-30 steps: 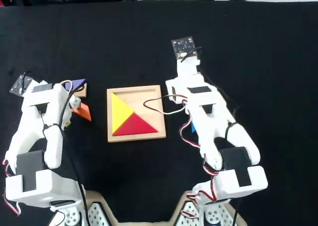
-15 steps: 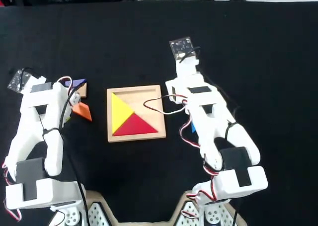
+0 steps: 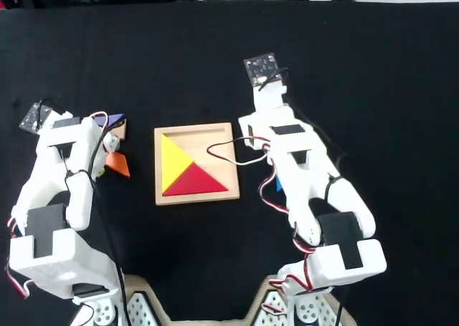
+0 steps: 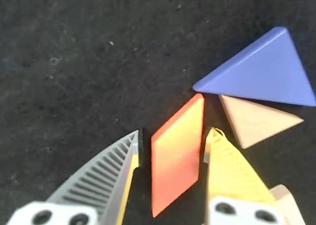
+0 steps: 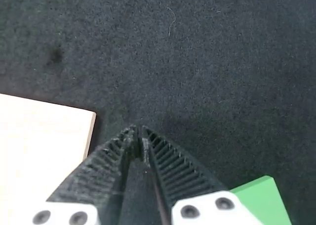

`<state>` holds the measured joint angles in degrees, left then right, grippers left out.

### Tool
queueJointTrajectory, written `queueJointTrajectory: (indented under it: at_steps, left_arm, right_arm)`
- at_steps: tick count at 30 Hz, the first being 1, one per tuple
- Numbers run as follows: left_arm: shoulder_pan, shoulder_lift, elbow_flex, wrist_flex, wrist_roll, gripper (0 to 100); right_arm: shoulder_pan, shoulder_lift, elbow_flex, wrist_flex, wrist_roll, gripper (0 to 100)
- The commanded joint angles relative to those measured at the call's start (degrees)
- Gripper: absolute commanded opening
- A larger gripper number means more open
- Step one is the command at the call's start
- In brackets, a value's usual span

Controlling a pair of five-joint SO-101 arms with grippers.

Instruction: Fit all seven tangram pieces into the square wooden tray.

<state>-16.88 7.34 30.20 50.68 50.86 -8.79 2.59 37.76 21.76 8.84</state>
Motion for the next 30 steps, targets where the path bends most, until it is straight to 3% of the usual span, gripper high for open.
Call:
queueJointTrajectory:
  at_steps: [1, 7, 15, 30]
  left_arm:
    - [0.7, -0.1, -2.8, -0.8, 0.4, 22]
    - [0.7, -0.8, -2.4, -0.2, 0.4, 22]
    - [0.9, -5.6, -9.6, 12.4, 1.0, 22]
    - [-0.3, -5.8, -0.8, 7.2, 11.5, 22]
  right_arm:
    - [-0.8, -0.1, -3.8, -0.2, 0.6, 1.1]
    - [-0.8, -0.1, -3.8, -0.2, 0.6, 1.1]
    - [-0.8, -0.1, -3.8, -0.2, 0.6, 1.1]
    - [-0.8, -0.1, -3.8, -0.2, 0.6, 1.1]
